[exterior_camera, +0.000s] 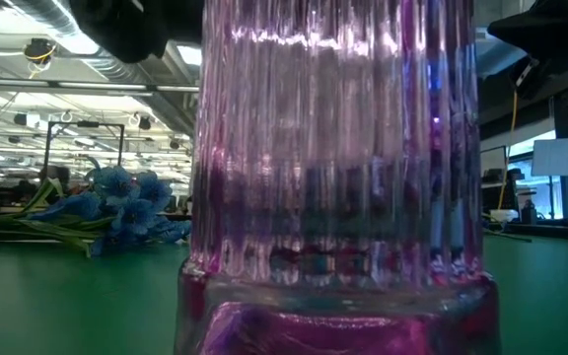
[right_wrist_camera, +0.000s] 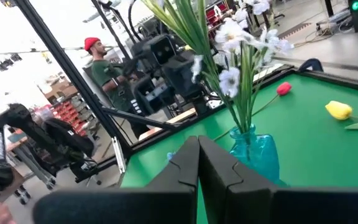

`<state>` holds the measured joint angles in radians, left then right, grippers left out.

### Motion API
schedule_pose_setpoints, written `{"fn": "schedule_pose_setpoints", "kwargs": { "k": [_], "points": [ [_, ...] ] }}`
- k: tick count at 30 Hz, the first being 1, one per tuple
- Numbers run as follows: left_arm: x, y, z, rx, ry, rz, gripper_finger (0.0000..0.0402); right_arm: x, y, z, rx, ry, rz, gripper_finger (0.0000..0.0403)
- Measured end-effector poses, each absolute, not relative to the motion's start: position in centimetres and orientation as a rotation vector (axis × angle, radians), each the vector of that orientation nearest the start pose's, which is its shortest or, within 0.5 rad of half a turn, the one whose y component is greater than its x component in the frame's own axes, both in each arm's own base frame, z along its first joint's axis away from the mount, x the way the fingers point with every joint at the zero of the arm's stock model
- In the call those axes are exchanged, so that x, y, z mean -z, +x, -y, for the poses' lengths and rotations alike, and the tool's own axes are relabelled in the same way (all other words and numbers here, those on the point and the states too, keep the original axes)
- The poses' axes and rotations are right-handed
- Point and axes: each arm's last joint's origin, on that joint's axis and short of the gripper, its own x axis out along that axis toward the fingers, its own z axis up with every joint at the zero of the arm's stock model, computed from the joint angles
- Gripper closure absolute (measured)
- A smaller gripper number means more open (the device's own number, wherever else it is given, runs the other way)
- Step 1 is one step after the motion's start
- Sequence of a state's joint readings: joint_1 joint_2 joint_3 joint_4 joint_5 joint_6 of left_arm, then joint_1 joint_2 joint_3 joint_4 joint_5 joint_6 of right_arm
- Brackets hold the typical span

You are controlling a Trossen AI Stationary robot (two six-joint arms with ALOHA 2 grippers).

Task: Sort flowers into vase by color
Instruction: Put the white flowers into the blue vase

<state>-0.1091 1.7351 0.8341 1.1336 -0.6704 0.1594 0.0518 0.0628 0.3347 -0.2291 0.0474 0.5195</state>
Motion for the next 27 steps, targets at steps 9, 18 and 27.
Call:
{"fn": "schedule_pose_setpoints", "kwargs": {
  "k": [9, 18, 27],
  "points": [
    [-22.5, 34.7, 2.9, -0.518, 0.063, 0.150, 0.0354, -24.8, 7.3, -0.3, -0.021, 0.629, 0.041, 0.0395],
    [-21.8, 34.7, 4.0, -0.482, -0.020, 0.096, 0.0267, -24.7, 7.3, 0.0, 0.048, 0.659, 0.055, 0.0393],
    [-24.3, 34.4, 2.8, -0.537, -0.156, -0.097, 0.0243, -24.6, 7.3, 0.2, 0.132, 0.659, 0.070, 0.0298]
  ]
}}
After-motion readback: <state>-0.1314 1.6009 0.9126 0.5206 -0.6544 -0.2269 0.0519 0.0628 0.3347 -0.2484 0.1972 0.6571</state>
